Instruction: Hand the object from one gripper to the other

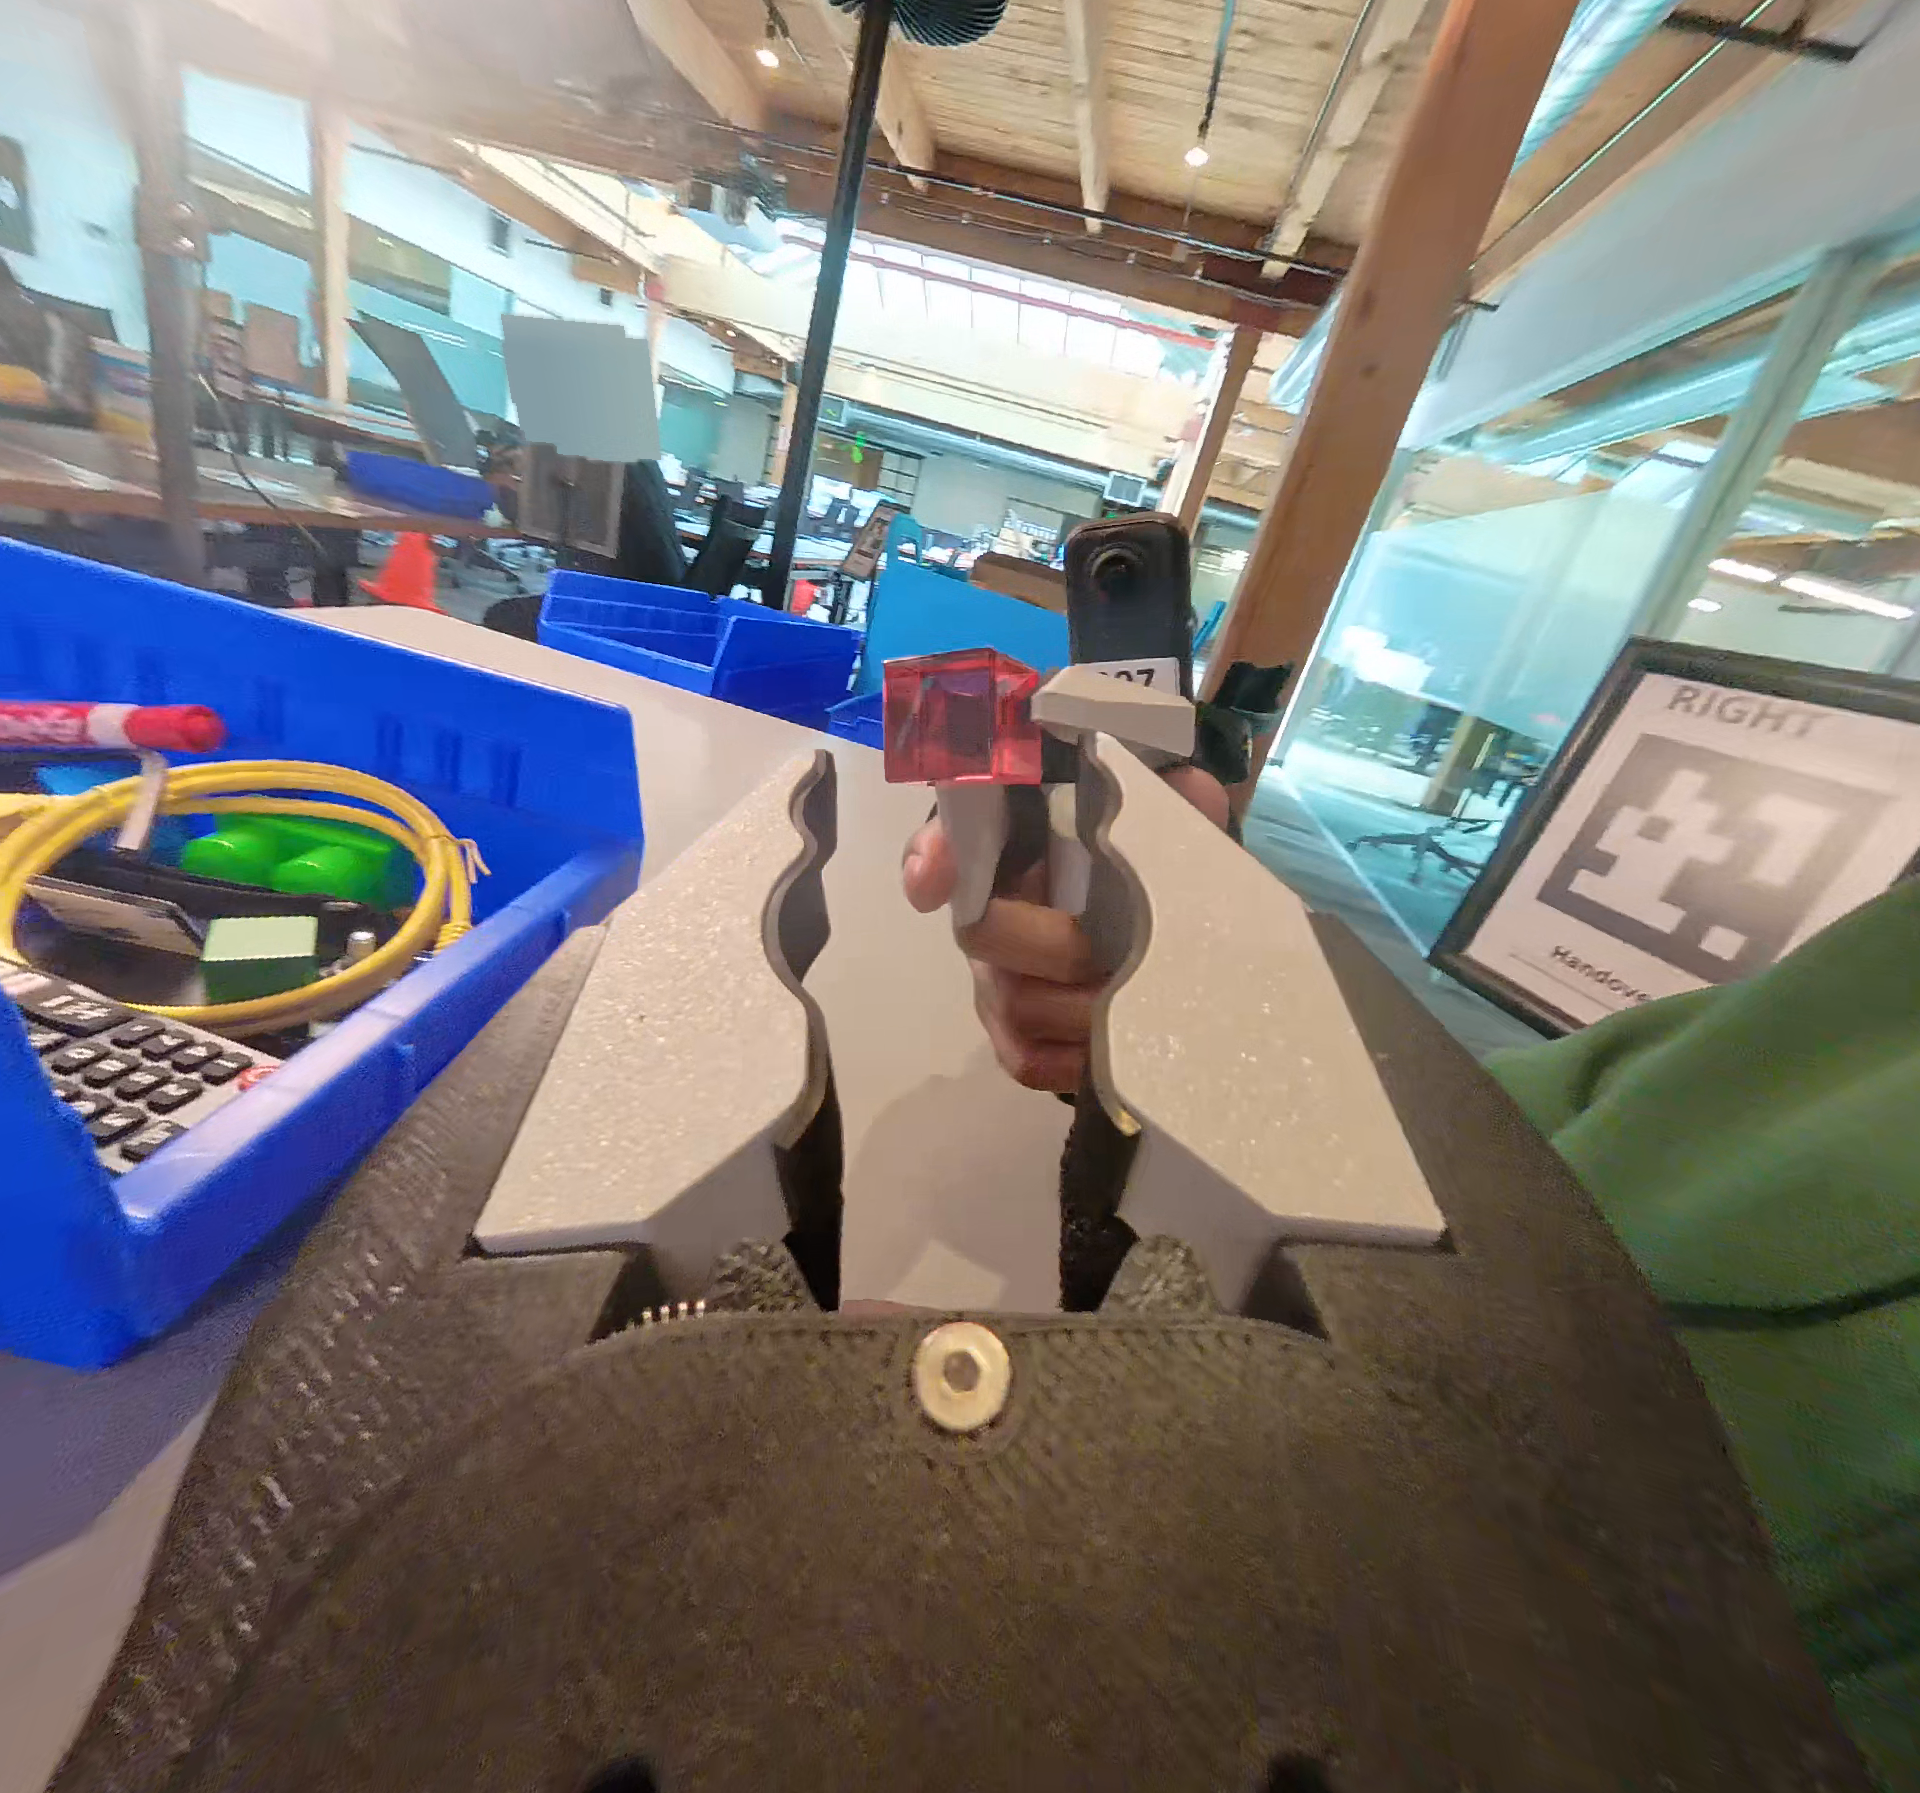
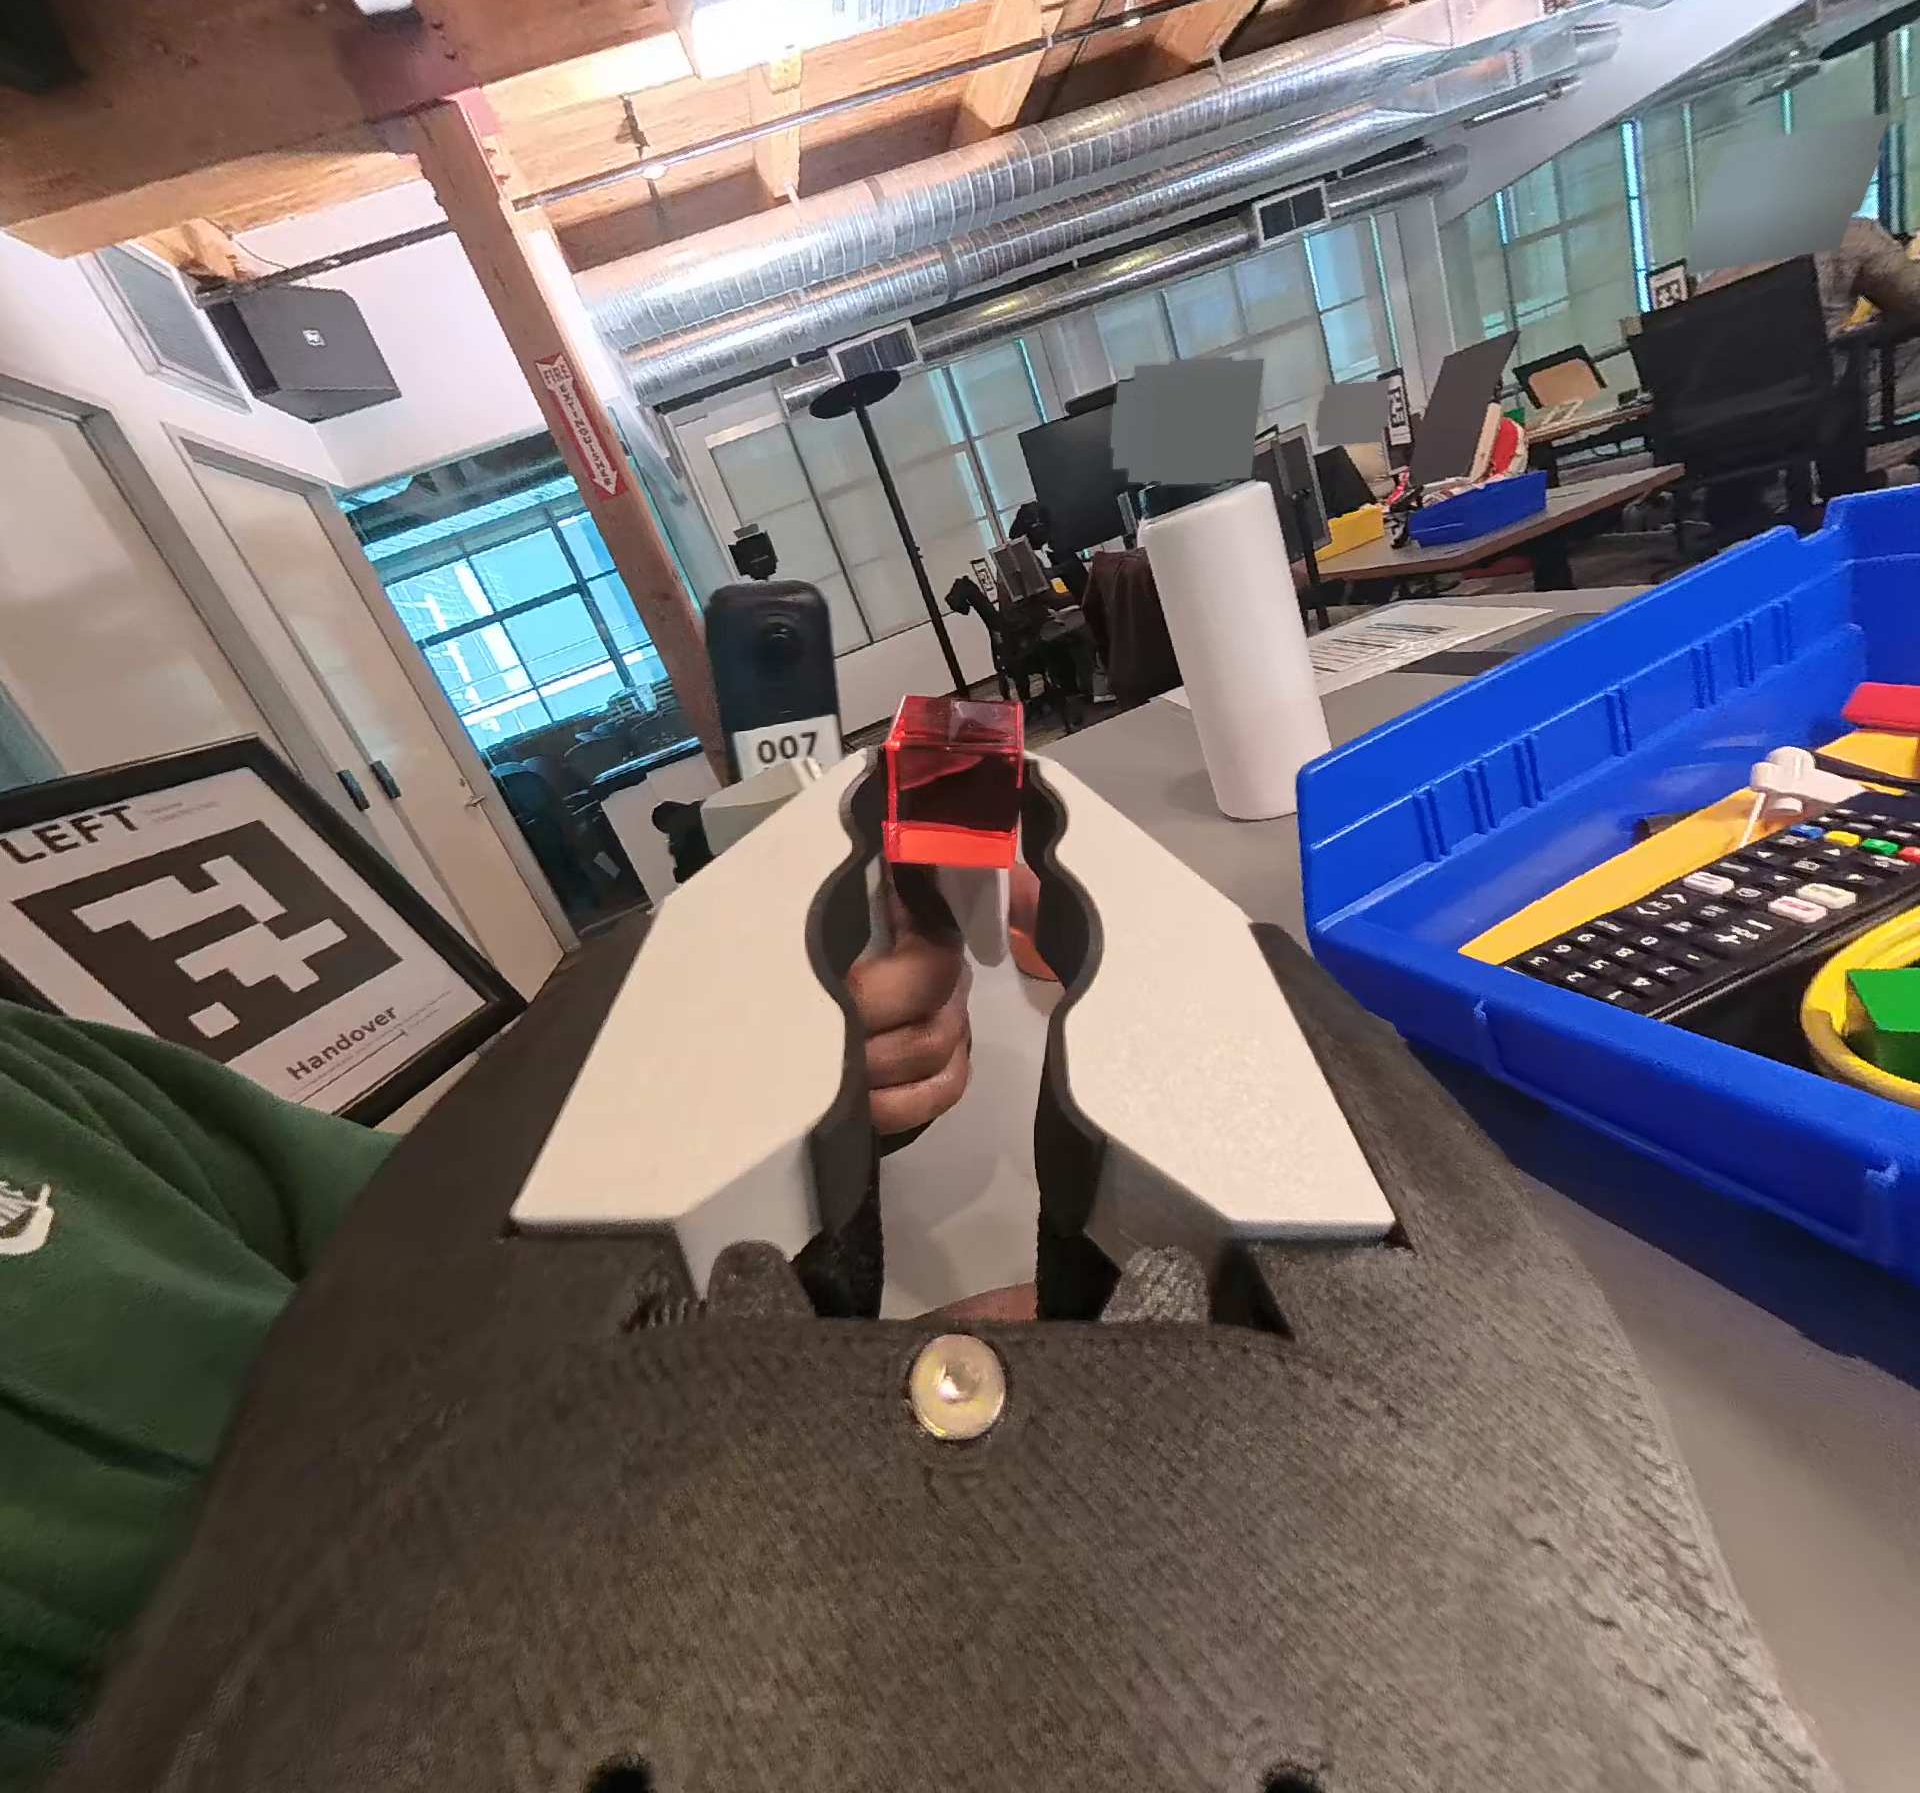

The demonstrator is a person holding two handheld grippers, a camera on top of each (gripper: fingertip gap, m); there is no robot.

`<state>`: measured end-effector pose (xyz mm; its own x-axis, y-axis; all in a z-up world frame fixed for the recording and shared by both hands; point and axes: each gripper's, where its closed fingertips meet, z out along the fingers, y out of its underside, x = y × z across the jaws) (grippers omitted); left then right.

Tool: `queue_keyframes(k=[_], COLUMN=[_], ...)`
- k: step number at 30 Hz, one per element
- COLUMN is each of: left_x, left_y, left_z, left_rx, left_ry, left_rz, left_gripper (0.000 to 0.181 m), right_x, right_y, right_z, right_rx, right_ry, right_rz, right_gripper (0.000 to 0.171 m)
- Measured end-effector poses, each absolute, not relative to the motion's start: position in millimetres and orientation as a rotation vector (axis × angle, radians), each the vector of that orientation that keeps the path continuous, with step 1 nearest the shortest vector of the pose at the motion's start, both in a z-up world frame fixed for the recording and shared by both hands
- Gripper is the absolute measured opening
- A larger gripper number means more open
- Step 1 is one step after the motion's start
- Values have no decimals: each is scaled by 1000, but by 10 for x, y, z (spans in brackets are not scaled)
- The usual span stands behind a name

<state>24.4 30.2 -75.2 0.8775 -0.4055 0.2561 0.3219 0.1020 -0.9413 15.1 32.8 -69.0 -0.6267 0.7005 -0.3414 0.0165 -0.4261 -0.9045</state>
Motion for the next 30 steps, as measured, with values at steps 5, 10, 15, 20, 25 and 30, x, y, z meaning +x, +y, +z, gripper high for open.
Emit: queue_keyframes(k=[5, 10, 15, 20, 25, 30], left_x=[278, 343, 303, -212, -1278, -1646], left_y=[299, 287, 265, 182, -461, -1078], left_z=[-769, -769, -742, -722, -1024, -1375], left_rx=[-1372, -1364, -1339, -1370, -1772, -2040], left_ry=[66, 79, 87, -30, -195, -331], left_rz=[-613, -681, -642, -305, 440, 556], left_gripper=[43, 39, 27, 27, 25, 25], right_x=[181, 190, 164, 99, 38, 10], right_y=[267, 234, 251, 418, 448, 428], right_z=[-678, -683, -696, -689, -746, -790], right_rx=[-983, -972, -990, -1051, -1086, -1089], right_ry=[-1366, -1383, -1372, -1286, -1294, -1321], right_rz=[2115, 2120, 2099, 2036, 1958, 1905], right_gripper=[26, 26, 27, 39, 41, 41])
